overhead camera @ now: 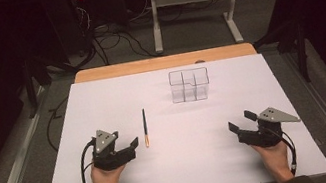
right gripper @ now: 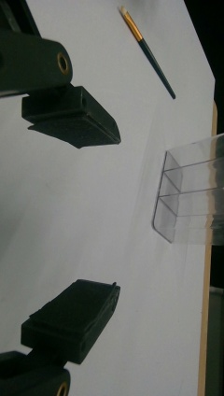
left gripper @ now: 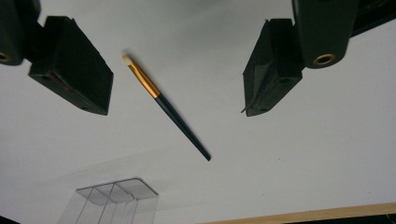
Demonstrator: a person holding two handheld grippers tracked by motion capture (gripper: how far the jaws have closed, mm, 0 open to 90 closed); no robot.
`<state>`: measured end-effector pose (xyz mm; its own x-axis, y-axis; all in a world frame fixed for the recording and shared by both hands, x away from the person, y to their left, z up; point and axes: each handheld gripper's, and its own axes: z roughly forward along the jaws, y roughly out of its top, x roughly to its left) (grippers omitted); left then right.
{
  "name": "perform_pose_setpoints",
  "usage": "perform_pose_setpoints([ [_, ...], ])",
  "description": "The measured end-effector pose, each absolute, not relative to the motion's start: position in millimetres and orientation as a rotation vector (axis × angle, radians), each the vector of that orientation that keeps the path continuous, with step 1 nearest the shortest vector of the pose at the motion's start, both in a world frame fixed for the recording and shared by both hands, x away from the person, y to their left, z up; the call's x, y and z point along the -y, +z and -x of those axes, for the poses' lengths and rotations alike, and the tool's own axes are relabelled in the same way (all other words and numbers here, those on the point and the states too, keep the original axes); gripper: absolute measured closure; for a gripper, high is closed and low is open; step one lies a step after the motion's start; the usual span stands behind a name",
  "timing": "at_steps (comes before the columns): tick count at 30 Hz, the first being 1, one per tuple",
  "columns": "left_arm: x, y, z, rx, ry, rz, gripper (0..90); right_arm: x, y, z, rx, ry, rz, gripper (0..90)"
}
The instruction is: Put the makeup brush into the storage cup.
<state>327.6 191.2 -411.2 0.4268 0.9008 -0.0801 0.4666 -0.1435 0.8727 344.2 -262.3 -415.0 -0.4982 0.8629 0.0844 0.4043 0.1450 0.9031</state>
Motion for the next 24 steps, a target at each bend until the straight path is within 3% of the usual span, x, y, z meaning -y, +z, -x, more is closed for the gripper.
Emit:
perform_pose_setpoints([
  [24,-197.6,-404.4,-320.7,-1.192,0.626,-1.786,25.6,259.6,-411.5,-342.6,-1.972,1.333,-1.191,25.0],
])
